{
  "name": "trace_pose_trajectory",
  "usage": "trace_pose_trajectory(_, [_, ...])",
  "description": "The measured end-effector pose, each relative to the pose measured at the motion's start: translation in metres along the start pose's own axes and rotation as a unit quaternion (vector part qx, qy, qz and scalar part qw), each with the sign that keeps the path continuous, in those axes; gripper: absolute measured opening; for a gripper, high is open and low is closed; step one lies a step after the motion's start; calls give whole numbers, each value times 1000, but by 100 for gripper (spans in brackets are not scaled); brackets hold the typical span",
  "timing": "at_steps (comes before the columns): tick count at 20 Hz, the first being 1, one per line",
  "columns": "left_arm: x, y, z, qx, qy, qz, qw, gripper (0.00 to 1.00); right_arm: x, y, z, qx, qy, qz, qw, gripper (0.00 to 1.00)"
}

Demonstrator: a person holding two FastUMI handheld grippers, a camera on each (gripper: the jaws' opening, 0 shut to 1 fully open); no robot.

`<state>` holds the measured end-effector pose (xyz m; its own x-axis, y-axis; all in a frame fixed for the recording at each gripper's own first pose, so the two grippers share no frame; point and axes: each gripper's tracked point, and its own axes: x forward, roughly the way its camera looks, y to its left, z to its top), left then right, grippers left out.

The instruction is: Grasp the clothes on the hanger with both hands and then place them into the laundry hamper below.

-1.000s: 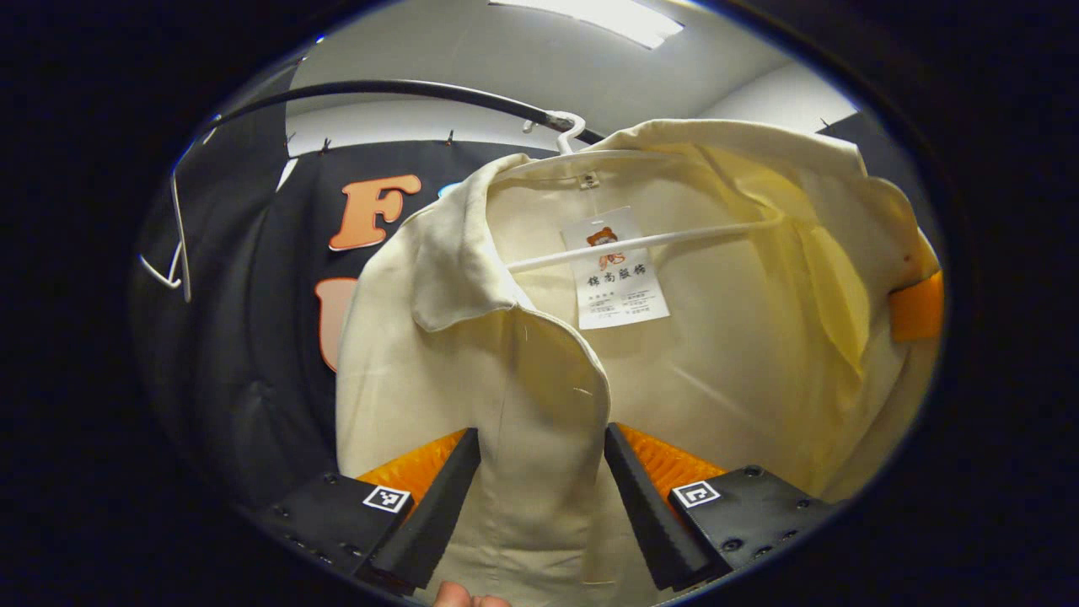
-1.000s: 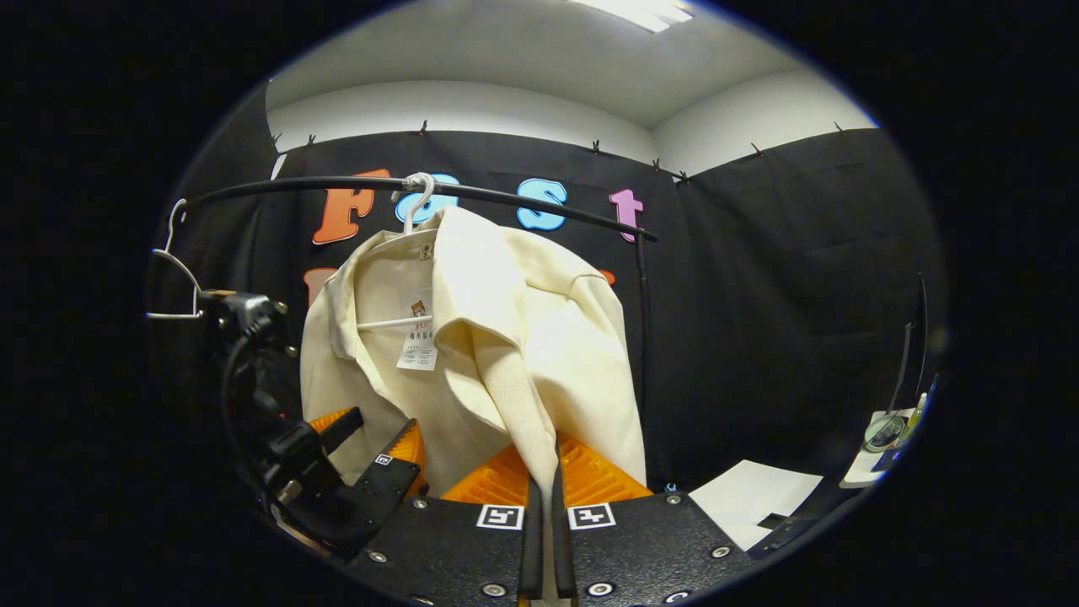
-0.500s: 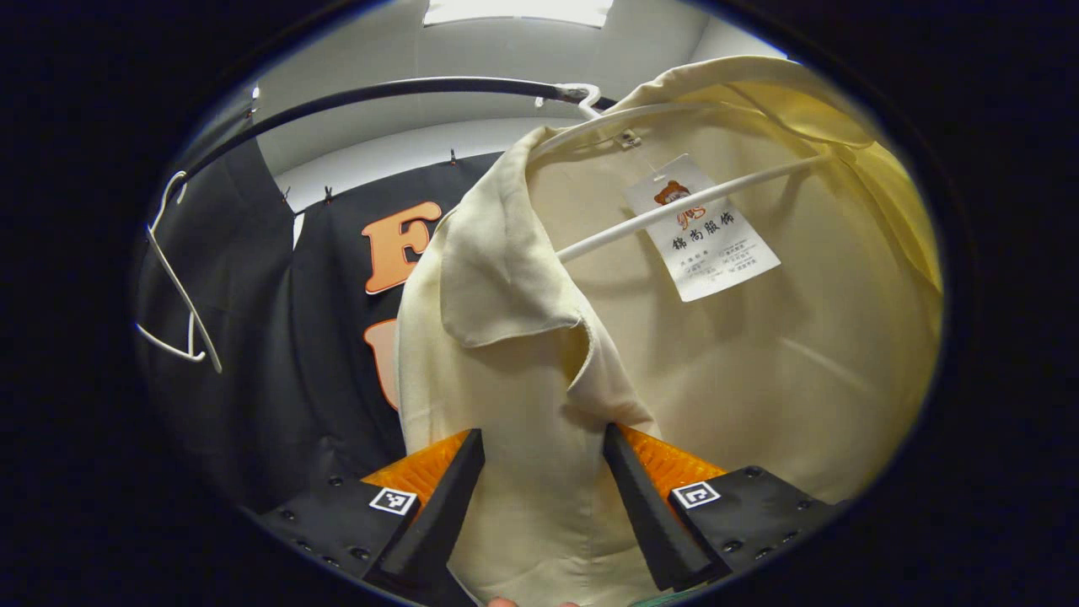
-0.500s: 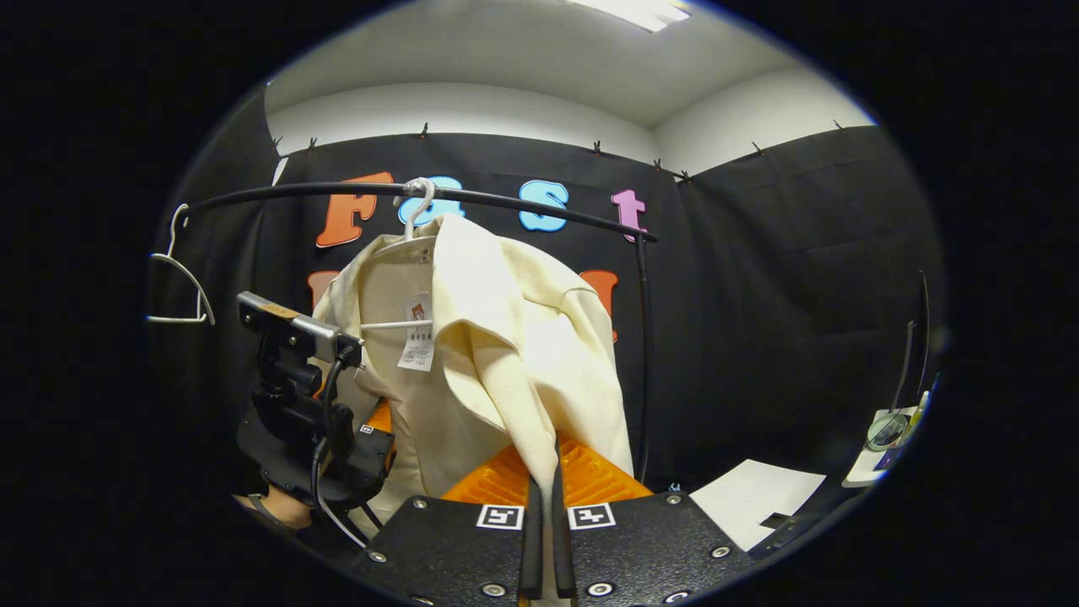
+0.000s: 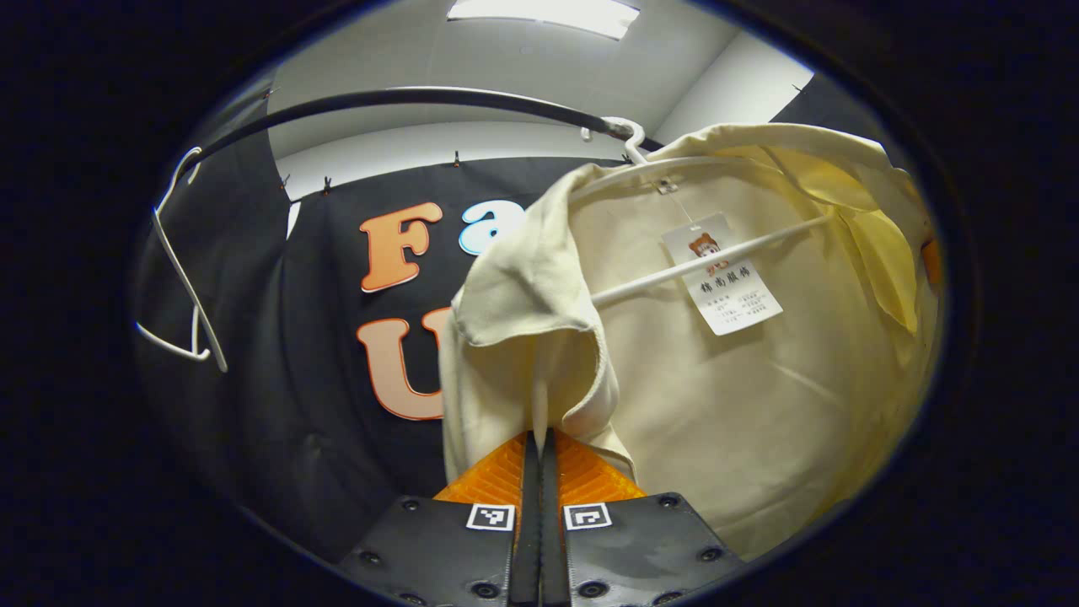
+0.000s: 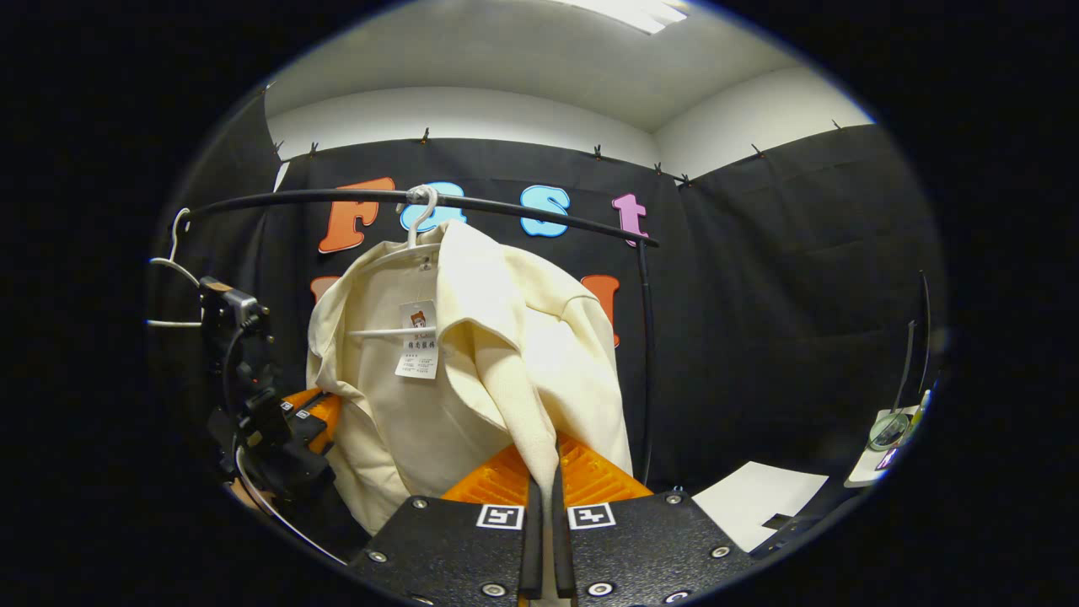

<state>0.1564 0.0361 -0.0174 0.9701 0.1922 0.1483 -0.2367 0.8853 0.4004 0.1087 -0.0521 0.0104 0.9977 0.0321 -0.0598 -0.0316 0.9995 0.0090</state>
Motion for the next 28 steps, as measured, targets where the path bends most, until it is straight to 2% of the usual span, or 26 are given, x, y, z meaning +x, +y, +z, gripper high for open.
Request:
trace_pose_trajectory(2, [-3,30,13,17,-6,28,999,7,-2,-9,9,-2,-14,-12,1000,5])
trace_pose_trajectory(9, [25,95,33,62,-11,83,995,7,-1,-58,56,-11,-57,-56,997,5])
trace_pose_trajectory(12, [39,106,44,75,-20,90,993,7,-1,-84,90,-13,-86,-79,993,4])
trace_pose_trajectory(16, [61,114,48,78,-22,98,992,7,32,-117,145,-17,-123,-104,987,4])
trace_pose_trajectory(19, [85,113,38,62,-8,85,994,7,65,-125,173,-18,-129,-95,987,4])
trace_pose_trajectory(23, [97,112,25,56,2,83,995,7,113,-133,165,-51,-95,-87,990,4])
trace_pose_trajectory(28, [104,114,-10,44,35,75,996,7,141,-136,96,-49,-42,-84,994,4])
